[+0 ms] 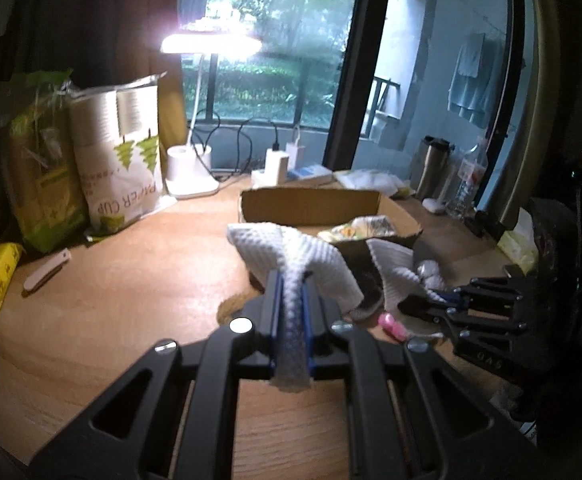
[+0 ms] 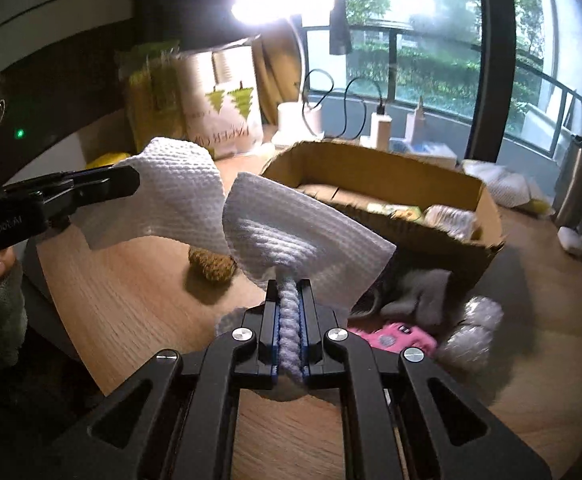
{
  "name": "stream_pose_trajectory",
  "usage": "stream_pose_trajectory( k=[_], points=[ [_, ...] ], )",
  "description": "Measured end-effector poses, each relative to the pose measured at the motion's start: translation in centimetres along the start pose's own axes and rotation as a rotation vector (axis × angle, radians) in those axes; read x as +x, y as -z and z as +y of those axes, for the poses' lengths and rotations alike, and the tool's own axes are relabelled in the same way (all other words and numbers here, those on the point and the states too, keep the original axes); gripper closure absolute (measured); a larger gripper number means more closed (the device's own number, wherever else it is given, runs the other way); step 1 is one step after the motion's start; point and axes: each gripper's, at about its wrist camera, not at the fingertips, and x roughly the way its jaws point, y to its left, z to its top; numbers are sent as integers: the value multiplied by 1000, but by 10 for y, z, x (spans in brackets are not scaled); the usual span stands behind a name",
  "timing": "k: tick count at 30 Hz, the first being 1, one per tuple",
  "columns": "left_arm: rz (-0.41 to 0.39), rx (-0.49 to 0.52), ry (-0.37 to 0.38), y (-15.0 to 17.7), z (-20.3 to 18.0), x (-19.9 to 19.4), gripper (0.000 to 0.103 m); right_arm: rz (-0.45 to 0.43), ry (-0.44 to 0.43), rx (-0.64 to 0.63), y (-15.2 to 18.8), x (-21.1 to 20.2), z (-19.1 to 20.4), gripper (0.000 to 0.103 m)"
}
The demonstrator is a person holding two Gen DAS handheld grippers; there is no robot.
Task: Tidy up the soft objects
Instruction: 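Lift the white towel with the right gripper while the left gripper pinches the other towel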
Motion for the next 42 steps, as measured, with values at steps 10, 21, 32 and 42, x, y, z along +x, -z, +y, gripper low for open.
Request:
stream_pose_trajectory(
  k=[10,21,32,42],
  points=[
    [-40,-1,-12,-27,-2,3,94,-64,25,14,-21,-20,-25,95],
    [-71,17,-11,-52,-8,25,94,-106,31,32,-42,-19,-50,95],
    [-58,14,-3,-69,-5,63,94,-107,20,45,-59,3,-71,95],
    [-37,17,-8,-74,-3,100,94,-98,8,60,-69,24,-87,95]
  ],
)
